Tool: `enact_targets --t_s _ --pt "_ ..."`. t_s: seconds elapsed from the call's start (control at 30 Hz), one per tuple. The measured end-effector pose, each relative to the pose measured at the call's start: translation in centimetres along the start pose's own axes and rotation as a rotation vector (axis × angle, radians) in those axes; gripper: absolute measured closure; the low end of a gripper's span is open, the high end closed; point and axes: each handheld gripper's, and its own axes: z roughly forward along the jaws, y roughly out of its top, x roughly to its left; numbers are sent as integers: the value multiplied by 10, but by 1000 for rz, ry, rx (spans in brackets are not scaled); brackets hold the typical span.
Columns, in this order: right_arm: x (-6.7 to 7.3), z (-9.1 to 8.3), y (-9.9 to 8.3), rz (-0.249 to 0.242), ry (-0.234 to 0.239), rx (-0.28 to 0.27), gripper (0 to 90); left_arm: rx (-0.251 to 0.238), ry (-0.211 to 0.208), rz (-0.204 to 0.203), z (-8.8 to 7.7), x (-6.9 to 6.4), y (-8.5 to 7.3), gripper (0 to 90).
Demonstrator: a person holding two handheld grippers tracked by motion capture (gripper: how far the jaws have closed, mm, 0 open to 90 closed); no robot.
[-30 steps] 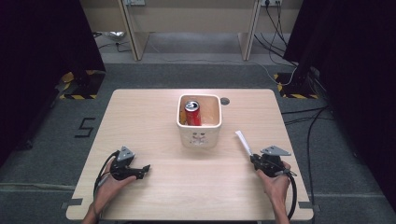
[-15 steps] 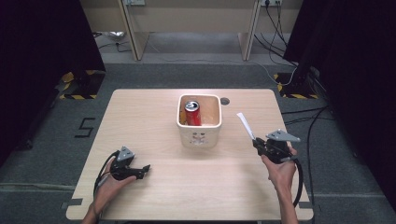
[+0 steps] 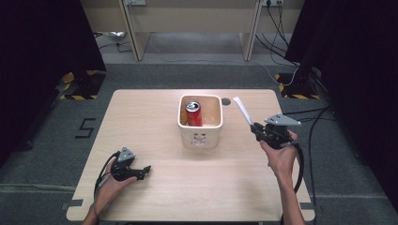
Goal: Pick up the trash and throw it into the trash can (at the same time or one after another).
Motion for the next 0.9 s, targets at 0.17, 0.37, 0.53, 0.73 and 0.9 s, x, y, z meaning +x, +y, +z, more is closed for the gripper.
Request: enact_targets --t_s 0.17,0.37,0.53,0.73,0.9 --pt "3 0 22 -6 19 -25 790 0 0 0 0 0 0 140" --pt "10 7 50 -20 52 -56 790 0 0 0 0 0 0 140" --pt "20 17 72 -28 87 -70 790 1 0 0 0 0 0 140" --pt "38 33 96 -40 134 -85 790 1 -1 0 0 0 0 141" --pt "55 51 114 -61 164 -85 790 -1 -2 -1 0 0 0 141"
